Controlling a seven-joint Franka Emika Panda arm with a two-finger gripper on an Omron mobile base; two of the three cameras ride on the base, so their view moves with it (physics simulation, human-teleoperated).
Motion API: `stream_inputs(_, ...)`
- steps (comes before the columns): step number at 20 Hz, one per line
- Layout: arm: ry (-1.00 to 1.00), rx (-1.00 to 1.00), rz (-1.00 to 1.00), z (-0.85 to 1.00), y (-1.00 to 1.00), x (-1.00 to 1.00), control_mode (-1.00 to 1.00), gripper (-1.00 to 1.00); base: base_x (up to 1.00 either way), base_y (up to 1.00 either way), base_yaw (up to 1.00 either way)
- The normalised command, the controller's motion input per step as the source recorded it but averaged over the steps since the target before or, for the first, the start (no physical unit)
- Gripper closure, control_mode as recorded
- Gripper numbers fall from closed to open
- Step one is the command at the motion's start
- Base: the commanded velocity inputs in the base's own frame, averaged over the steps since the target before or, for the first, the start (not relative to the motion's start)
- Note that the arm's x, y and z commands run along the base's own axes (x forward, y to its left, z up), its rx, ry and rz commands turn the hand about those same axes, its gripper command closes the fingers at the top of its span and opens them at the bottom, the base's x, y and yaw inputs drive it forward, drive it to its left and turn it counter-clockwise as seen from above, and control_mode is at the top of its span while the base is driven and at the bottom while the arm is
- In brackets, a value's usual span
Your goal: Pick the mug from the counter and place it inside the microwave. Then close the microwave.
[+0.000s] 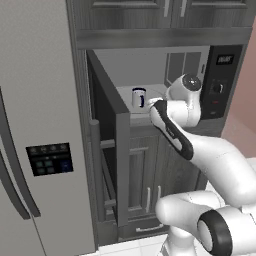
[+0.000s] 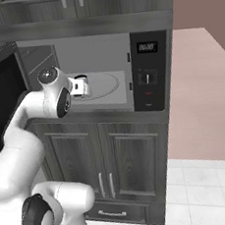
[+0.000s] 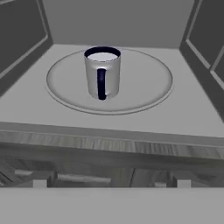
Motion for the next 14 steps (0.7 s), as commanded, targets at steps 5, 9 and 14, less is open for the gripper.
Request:
stream_inputs(5, -0.04, 0.00, 0.00, 0.53, 0.00, -0.54, -1.00, -1.00, 0.00, 0.00, 0.00)
stream_inputs(9, 0.02, 0.00, 0.00, 0.46, -0.03, -0.59, -1.00, -1.00, 0.00, 0.00, 0.00)
stream_inputs(14, 0.13, 0.00, 0.00, 0.13, -0.12, -0.55, -1.00, -1.00, 0.00, 0.00, 0.00)
